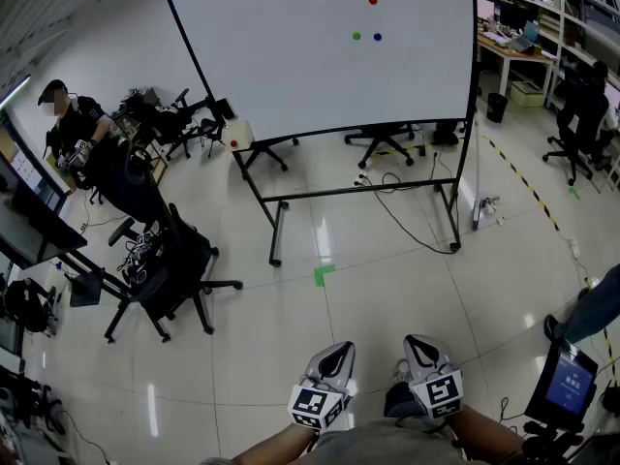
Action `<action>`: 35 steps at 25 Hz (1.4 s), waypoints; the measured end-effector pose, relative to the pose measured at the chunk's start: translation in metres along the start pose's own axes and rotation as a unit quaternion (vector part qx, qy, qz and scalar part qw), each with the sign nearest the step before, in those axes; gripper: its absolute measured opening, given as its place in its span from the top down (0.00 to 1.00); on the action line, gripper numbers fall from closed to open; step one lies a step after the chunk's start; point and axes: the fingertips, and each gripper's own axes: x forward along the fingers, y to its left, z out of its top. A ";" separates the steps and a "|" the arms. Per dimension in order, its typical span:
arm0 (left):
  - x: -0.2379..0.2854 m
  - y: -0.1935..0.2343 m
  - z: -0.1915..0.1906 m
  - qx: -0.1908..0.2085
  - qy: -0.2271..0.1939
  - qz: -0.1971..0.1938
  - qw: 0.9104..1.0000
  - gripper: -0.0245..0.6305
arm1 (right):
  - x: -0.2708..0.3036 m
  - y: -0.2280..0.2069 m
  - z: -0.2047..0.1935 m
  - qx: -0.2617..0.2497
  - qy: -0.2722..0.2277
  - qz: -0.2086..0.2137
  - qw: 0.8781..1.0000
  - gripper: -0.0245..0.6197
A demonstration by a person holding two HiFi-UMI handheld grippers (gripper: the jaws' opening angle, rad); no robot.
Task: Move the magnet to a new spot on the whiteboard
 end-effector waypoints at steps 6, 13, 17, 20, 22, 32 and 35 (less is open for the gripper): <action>0.094 0.008 0.080 0.033 -0.057 0.011 0.998 0.96 | 0.035 -0.090 0.085 -0.043 -0.096 -0.003 0.994 0.95; 0.191 0.013 0.133 0.048 -0.102 0.014 0.993 0.96 | 0.079 -0.180 0.128 -0.052 -0.142 -0.007 0.988 0.95; 0.218 0.025 0.140 0.041 -0.094 0.011 0.995 0.96 | 0.098 -0.203 0.138 -0.041 -0.140 -0.011 0.989 0.95; 0.244 0.041 0.143 0.045 -0.102 0.008 0.994 0.96 | 0.119 -0.221 0.145 -0.044 -0.147 -0.015 0.988 0.95; 0.262 0.059 0.143 0.045 -0.105 0.006 0.993 0.96 | 0.141 -0.230 0.150 -0.034 -0.158 -0.018 0.987 0.95; 0.388 0.191 0.196 0.048 -0.144 -0.050 0.987 0.96 | 0.294 -0.290 0.212 -0.058 -0.187 -0.076 0.978 0.95; 0.422 0.229 0.222 0.061 -0.170 -0.077 0.981 0.96 | 0.339 -0.304 0.237 -0.069 -0.196 -0.097 0.973 0.95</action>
